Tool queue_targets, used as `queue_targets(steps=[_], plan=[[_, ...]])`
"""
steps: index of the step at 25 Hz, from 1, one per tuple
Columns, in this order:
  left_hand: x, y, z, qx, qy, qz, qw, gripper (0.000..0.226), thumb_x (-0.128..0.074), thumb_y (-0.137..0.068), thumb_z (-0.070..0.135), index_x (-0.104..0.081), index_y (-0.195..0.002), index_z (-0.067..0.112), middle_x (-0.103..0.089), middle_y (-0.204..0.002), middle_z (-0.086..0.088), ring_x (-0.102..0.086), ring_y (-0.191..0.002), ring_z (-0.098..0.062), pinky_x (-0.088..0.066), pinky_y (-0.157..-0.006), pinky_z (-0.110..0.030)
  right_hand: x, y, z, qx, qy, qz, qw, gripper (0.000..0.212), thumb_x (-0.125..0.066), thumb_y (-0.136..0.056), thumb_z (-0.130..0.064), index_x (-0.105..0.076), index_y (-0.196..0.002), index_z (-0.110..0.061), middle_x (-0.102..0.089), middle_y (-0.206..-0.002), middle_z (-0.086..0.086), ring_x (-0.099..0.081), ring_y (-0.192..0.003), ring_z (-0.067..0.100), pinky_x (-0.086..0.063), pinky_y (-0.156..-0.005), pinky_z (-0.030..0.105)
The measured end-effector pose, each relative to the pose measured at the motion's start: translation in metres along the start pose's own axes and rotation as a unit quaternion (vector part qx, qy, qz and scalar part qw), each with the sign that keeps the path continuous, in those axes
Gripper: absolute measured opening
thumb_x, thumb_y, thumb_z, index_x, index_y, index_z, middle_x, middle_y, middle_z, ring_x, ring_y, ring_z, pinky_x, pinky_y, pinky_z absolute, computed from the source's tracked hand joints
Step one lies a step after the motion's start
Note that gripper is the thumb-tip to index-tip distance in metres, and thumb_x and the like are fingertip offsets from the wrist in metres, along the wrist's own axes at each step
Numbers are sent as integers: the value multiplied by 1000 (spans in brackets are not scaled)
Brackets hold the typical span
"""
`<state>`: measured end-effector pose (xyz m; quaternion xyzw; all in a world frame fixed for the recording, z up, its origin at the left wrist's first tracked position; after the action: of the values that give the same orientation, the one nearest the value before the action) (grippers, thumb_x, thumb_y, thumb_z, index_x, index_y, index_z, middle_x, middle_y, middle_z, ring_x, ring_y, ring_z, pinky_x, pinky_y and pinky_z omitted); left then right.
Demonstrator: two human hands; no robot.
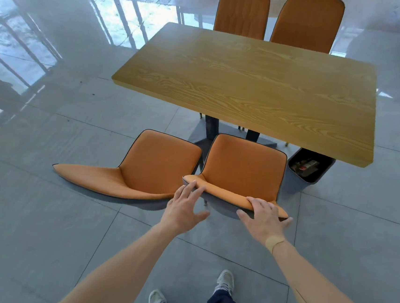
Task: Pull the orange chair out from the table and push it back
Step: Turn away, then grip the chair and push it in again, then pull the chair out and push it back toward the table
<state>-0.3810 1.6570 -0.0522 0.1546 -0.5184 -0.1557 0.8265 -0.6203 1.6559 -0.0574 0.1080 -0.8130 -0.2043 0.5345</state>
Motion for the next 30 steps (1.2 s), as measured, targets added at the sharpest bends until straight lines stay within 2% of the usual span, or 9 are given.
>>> queue_targets(steps=[2, 5, 8, 10, 14, 20, 25, 30], plan=[[1, 13, -14, 12, 29, -17, 999, 69, -59, -88, 58, -27, -147, 42, -8, -162, 14, -3, -149, -18, -24, -115, -56, -4, 8, -12, -5, 13, 18, 1000, 64, -40, -89, -66, -32, -144, -35, -31, -153, -9, -16, -144, 20, -6, -106, 76], [0, 43, -54, 53, 86, -35, 994, 68, -61, -86, 60, -36, -144, 36, -28, -157, 7, -14, -146, -18, -28, -115, -46, -17, 24, -45, 14, 46, 38, 998, 67, -41, -89, -64, -27, -146, -33, -23, -156, -5, -10, -146, 25, -10, -106, 75], [0, 86, -109, 83, 126, -26, 988, 69, -60, -85, 62, -39, -143, 34, -33, -153, 6, -21, -142, -18, -30, -115, -44, -33, 42, -89, 49, 62, 49, 996, 64, -46, -89, -61, -30, -145, -35, -19, -157, -2, -6, -146, 29, -17, -109, 69], [6, 121, -152, 102, 157, 0, 982, 67, -60, -86, 60, -40, -143, 32, -35, -151, 5, -25, -141, -17, -29, -115, -42, -50, 57, -127, 83, 51, 30, 995, 59, -49, -89, -57, -36, -142, -36, -22, -157, -1, -11, -145, 27, -22, -111, 62], [28, 191, -235, 136, 218, 69, 964, 63, -62, -86, 58, -44, -141, 32, -40, -146, 6, -28, -139, -16, -29, -114, -36, -95, 99, -215, 176, 5, -33, 984, 52, -55, -89, -50, -44, -137, -33, -42, -148, -7, -33, -137, 20, -36, -107, 48], [64, 273, -334, 163, 274, 166, 933, 61, -64, -85, 58, -46, -138, 34, -45, -140, 7, -31, -136, -14, -29, -112, -35, -143, 145, -339, 283, -11, -64, 957, 51, -58, -91, -46, -47, -138, -30, -45, -144, -6, -38, -133, 19, -38, -109, 44], [89, 295, -384, 161, 291, 201, 922, 63, -63, -82, 61, -47, -138, 35, -45, -140, 11, -31, -136, -12, -27, -110, -30, -156, 158, -399, 339, -8, -57, 939, 48, -58, -90, -49, -48, -134, -33, -47, -142, -9, -38, -132, 17, -37, -109, 47], [124, 272, -411, 142, 278, 206, 928, 62, -65, -82, 60, -48, -136, 35, -46, -140, 10, -32, -136, -12, -27, -113, -33, -149, 135, -423, 368, -4, -33, 929, 48, -55, -88, -57, -49, -132, -38, -48, -139, -15, -39, -130, 9, -38, -108, 42]])
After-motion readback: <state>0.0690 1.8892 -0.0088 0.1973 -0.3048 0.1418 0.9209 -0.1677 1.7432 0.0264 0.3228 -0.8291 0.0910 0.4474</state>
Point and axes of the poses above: each hand's wrist, its own y-axis away from the middle knuckle, its own x-axis out of the back of the hand, z = x × y, the point moved 5 cm from there along -y, towards the middle knuckle
